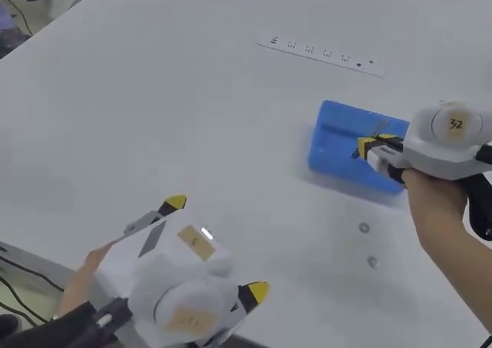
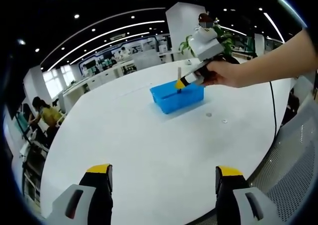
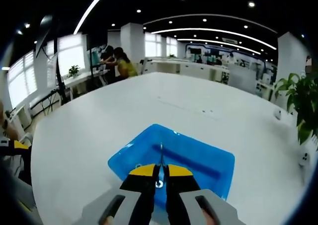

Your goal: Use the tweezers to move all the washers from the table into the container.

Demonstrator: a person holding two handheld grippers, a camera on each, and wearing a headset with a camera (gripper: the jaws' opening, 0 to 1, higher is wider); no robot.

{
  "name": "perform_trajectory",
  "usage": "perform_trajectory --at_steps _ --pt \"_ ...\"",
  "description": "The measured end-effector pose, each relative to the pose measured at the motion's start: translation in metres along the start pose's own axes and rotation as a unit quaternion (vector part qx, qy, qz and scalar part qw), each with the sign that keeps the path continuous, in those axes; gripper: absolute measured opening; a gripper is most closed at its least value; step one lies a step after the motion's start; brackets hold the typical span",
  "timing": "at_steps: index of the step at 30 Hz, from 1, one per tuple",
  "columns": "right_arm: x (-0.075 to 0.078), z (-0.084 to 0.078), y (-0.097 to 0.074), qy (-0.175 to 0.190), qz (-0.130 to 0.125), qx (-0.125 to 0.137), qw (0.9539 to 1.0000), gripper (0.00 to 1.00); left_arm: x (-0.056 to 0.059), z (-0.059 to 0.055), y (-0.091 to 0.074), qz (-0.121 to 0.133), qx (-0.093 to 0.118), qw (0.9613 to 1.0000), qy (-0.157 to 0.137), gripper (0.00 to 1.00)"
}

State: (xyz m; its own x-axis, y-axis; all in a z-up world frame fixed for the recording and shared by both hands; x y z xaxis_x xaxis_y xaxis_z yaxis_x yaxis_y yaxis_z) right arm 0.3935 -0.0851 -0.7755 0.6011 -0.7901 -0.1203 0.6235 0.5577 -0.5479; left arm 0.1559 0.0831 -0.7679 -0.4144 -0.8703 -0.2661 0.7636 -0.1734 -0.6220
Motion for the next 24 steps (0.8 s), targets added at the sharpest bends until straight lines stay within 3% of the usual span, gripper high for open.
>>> perform_trajectory --at_steps 5,16,21,24 --pt "-0.004 0.007 -0.008 -0.009 0.001 0.018 0.9998 0.03 -0.001 0.001 -0.001 0.002 0.004 1.0 -0.003 0.87" --pt "-0.01 0.011 -0.067 0.012 0.003 0.061 0.998 0.03 -0.001 0.003 -0.002 0.003 0.015 0.9999 -0.003 0.87" --pt "-0.018 -0.004 -0.09 0.018 -0.002 0.061 0.9979 0.03 -0.001 0.004 -0.002 0.001 0.021 0.9998 -0.006 0.87" --pt "-0.023 -0.02 -0.094 0.012 -0.002 0.041 0.9991 0.03 -0.001 0.004 -0.002 0.001 0.021 0.9998 -0.007 0.87"
Point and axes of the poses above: the centre of the closed fingertips' face, and the gripper's own axes: y roughly forward along the fingers, x roughly to its right, z roughly out of its top, the point moved 7 cm from there along -y, roughly backward along the fingers, and after that the axes turned 7 degrees about y, right-handed, at the moved point
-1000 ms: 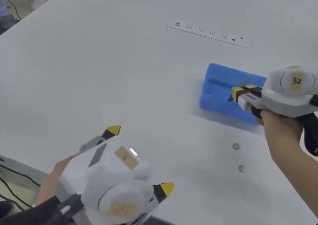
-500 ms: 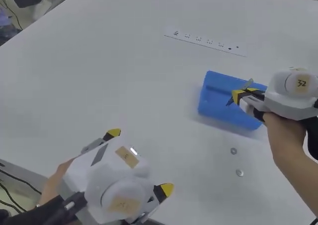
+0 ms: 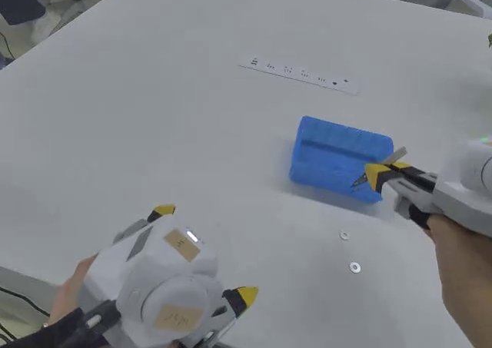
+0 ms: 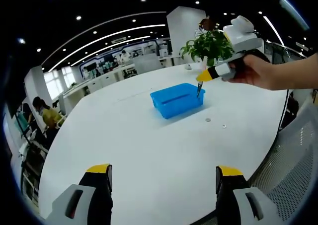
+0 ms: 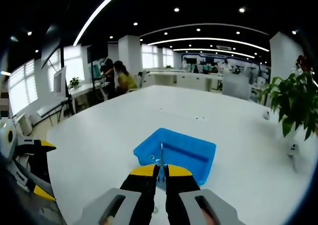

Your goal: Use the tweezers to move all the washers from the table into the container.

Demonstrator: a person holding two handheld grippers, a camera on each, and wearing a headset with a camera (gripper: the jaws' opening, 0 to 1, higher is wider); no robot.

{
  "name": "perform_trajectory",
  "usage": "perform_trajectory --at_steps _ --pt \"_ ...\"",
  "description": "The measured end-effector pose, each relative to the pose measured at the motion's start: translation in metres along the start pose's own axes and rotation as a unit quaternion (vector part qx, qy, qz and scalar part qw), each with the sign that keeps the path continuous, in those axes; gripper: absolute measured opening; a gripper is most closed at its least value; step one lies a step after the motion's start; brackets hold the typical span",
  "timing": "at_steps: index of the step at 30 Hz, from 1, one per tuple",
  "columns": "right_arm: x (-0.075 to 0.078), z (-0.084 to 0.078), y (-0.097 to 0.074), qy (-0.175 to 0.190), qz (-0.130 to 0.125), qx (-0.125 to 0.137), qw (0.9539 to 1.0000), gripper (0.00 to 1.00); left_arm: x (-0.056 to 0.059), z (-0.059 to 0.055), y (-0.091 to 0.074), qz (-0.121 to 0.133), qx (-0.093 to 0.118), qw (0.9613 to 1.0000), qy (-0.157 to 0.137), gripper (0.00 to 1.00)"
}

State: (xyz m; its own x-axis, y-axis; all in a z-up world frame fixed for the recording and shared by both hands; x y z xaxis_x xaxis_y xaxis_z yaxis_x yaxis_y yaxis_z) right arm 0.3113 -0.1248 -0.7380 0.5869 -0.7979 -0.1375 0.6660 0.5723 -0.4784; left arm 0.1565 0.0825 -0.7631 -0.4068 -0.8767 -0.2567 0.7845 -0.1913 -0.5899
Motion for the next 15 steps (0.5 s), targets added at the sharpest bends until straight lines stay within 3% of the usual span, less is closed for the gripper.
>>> perform_trajectory --at_steps 3,8,15 --pt "-0.004 -0.018 -0.002 0.006 0.002 -0.019 0.9998 0.03 0.0 -0.001 0.001 -0.001 -0.002 1.0 0.003 0.87" --pt "-0.001 -0.034 0.004 0.01 0.0 -0.042 0.9991 0.03 0.001 -0.001 0.001 -0.002 -0.004 1.0 0.005 0.87" --pt "0.003 -0.041 0.009 0.011 -0.001 -0.059 0.9982 0.03 0.001 -0.002 0.001 -0.002 -0.009 0.9999 0.006 0.87"
Point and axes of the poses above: the centre of the closed fingertips' face, and the gripper's own axes: y roughly forward along the fingers, x roughly to its right, z roughly out of its top, the point moved 7 cm from there along -y, roughly backward along the fingers, and after that the axes turned 7 degrees about y, right-handed, at the moved point
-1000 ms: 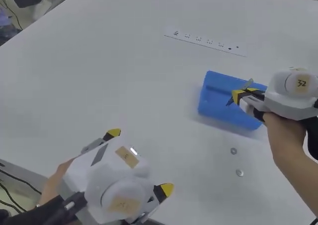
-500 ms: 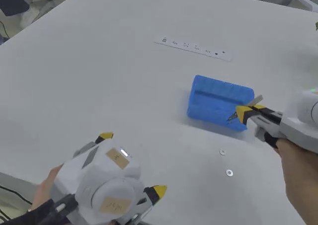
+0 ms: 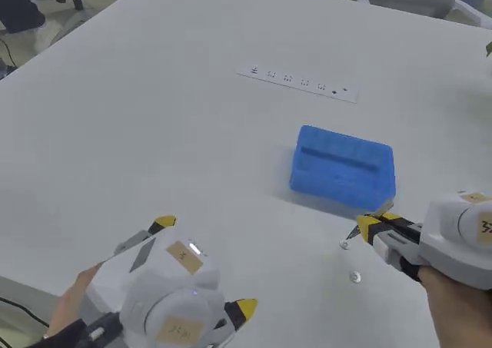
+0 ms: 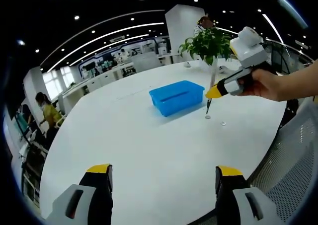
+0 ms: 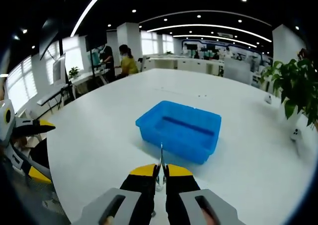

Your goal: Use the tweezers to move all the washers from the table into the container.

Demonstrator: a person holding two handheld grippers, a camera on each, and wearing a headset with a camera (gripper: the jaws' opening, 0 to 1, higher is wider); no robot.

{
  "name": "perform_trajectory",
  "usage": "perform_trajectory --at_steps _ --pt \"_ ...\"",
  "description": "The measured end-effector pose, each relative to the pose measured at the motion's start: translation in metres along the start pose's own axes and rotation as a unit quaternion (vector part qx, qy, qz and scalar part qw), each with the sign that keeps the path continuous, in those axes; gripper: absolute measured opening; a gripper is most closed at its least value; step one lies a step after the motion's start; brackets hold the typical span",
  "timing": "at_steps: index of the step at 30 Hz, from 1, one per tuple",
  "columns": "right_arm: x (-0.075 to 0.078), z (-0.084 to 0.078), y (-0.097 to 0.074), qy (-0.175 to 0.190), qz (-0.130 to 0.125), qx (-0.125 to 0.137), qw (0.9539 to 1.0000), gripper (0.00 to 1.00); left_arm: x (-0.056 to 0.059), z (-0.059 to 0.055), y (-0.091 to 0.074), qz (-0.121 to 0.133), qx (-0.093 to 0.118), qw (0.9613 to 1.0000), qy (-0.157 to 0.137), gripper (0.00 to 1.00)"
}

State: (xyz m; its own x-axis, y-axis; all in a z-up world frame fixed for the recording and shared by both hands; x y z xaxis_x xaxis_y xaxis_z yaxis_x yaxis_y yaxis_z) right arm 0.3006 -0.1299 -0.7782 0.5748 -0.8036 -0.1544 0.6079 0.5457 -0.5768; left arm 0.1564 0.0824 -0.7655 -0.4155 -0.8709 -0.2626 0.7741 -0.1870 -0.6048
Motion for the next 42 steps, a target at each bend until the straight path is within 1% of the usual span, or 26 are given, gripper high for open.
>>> perform_trajectory --at_steps 1,2,6,8,14,17,20,24,28,31,33,42 --pt "0.0 -0.002 0.001 -0.002 0.0 -0.006 1.0 0.03 -0.001 0.001 0.0 0.003 0.003 1.0 0.0 0.87" --pt "0.0 -0.002 0.001 -0.005 0.0 -0.006 1.0 0.03 -0.001 0.001 -0.001 0.004 0.005 1.0 0.0 0.86" --pt "0.0 -0.004 0.001 -0.01 0.002 -0.011 0.9999 0.03 0.0 0.0 0.0 0.001 -0.001 1.0 0.002 0.86" --pt "-0.001 -0.006 0.001 -0.017 0.001 -0.016 0.9997 0.03 0.0 0.0 0.0 0.002 0.0 1.0 0.002 0.86" --pt "-0.004 -0.008 -0.001 -0.036 0.0 -0.006 0.9993 0.03 0.0 0.0 -0.001 0.004 0.0 1.0 0.001 0.86" --pt "-0.004 -0.01 -0.002 -0.03 0.002 -0.002 0.9995 0.02 0.0 0.0 -0.001 0.004 -0.001 1.0 0.003 0.86" --pt "-0.003 -0.011 -0.003 -0.039 -0.002 0.001 0.9992 0.02 0.0 0.0 -0.001 0.005 -0.001 1.0 0.002 0.86" --pt "-0.002 -0.011 -0.004 -0.037 -0.002 -0.002 0.9993 0.01 0.0 0.0 -0.001 0.004 -0.001 1.0 0.003 0.86" --pt "-0.001 -0.007 -0.003 -0.019 -0.002 -0.012 0.9998 0.01 0.0 0.0 -0.001 0.005 -0.003 1.0 0.003 0.85" --pt "-0.001 -0.006 -0.002 -0.019 -0.002 -0.016 0.9997 0.01 -0.001 0.0 -0.001 0.006 -0.003 1.0 0.002 0.85" --pt "-0.002 -0.004 -0.002 -0.013 0.001 -0.018 0.9998 0.01 -0.001 0.0 -0.001 0.006 -0.003 1.0 0.003 0.85" --pt "-0.005 0.011 -0.01 0.005 0.013 -0.002 0.9999 0.01 -0.001 0.0 -0.001 0.007 -0.002 1.0 0.003 0.85"
Point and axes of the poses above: the centre of the closed fingertips' face, and the gripper's own axes: y roughly forward along the fingers, x roughly to its right, z roughly out of its top, the point moved 7 cm from there along -y, roughly backward along the fingers, and after that the axes turned 7 degrees about y, right-handed, at the moved point
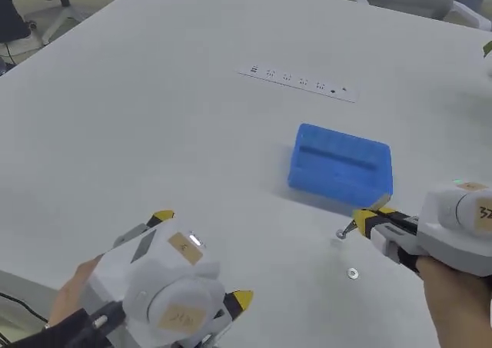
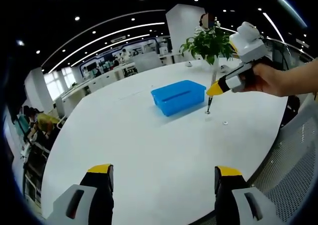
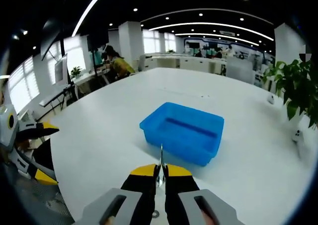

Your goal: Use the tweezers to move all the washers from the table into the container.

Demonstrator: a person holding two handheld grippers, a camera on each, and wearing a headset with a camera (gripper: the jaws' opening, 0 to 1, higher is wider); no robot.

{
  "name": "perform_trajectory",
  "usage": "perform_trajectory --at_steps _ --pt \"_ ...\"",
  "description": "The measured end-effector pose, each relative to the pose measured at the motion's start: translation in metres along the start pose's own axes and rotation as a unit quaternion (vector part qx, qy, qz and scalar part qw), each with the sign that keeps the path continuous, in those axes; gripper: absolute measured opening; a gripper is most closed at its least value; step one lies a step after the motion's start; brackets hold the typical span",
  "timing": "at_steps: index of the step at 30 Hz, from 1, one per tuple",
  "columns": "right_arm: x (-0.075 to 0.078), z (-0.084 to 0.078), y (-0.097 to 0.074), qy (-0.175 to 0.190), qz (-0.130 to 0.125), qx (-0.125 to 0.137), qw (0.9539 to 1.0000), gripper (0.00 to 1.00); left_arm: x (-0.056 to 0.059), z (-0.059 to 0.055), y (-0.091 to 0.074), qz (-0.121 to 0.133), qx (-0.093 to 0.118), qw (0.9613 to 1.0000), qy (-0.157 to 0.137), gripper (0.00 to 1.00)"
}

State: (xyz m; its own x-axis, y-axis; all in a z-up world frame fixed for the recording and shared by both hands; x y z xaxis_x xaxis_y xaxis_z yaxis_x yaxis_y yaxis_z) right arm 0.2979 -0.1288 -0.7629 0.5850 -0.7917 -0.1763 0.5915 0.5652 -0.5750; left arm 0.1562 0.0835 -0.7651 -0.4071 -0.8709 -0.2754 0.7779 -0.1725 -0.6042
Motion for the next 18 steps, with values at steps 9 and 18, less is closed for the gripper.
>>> perform_trajectory --at_steps 9,18 --pt "-0.006 0.015 -0.006 -0.003 0.008 0.007 0.9999 0.01 0.0 0.0 0.0 0.002 -0.002 1.0 0.004 0.86" --pt "-0.014 0.031 -0.007 -0.056 0.011 0.01 0.9983 0.01 -0.003 0.001 -0.001 0.011 0.006 0.9999 -0.001 0.86"
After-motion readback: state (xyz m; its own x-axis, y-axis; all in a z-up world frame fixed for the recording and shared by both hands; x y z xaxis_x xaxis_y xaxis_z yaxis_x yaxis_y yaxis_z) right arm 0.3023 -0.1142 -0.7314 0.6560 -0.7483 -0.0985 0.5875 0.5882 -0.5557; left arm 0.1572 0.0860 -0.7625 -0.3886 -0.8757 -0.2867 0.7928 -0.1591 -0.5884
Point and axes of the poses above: the centre of the closed fingertips' face, and the gripper's own axes: y roughly forward along the fingers, x roughly to its right, z roughly out of its top, the point moved 7 cm from there along -y, roughly backward along the fingers, and after that the axes turned 7 degrees about y, right-handed, at the moved point
